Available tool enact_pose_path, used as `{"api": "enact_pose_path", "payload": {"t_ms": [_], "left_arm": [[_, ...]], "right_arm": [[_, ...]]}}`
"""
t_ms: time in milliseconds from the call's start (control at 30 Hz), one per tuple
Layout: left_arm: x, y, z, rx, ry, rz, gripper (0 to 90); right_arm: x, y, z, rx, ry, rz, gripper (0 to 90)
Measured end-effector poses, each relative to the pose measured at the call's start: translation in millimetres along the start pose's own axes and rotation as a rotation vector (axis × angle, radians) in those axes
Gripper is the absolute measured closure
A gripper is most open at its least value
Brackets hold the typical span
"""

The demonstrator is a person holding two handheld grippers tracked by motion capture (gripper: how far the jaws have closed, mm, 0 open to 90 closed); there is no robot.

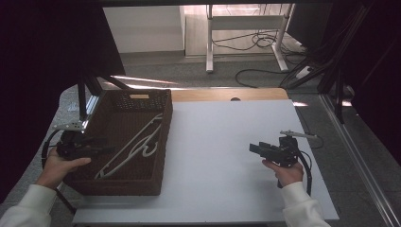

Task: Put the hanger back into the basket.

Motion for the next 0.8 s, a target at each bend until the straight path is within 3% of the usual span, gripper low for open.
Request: {"api": "enact_pose_path", "payload": {"t_ms": [233, 467, 633, 800], "left_arm": [[18.8, 1.4, -7.9, 0.059, 0.003, 0.004, 30.1], [47.6, 4.1, -10.3, 0.134, -0.01, -0.03, 28.1], [80.1, -4.3, -5.4, 0.117, -0.075, -0.101, 27.4], [104.2, -12.2, 0.3, 0.116, -0.107, -0.093, 27.3]], "right_arm": [[0.4, 0.8, -1.2, -0.007, 0.052, 0.005, 40.3], [-4.2, 3.5, -1.8, -0.01, 0.123, -0.011, 35.7], [-13.6, 11.3, -1.5, -0.009, 0.203, -0.029, 31.7], [-13.1, 21.5, 4.3, -0.028, 0.271, -0.01, 28.3]]}}
Point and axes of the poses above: each handheld gripper's, and its own axes: y roughly backward along the jaws, z roughly out of its underside, x roughly to its right, the point moved 1 cm from there along -y, roughly forward along the jaws, and after that the axes turned 6 degrees about -z, right-handed, at the moved point
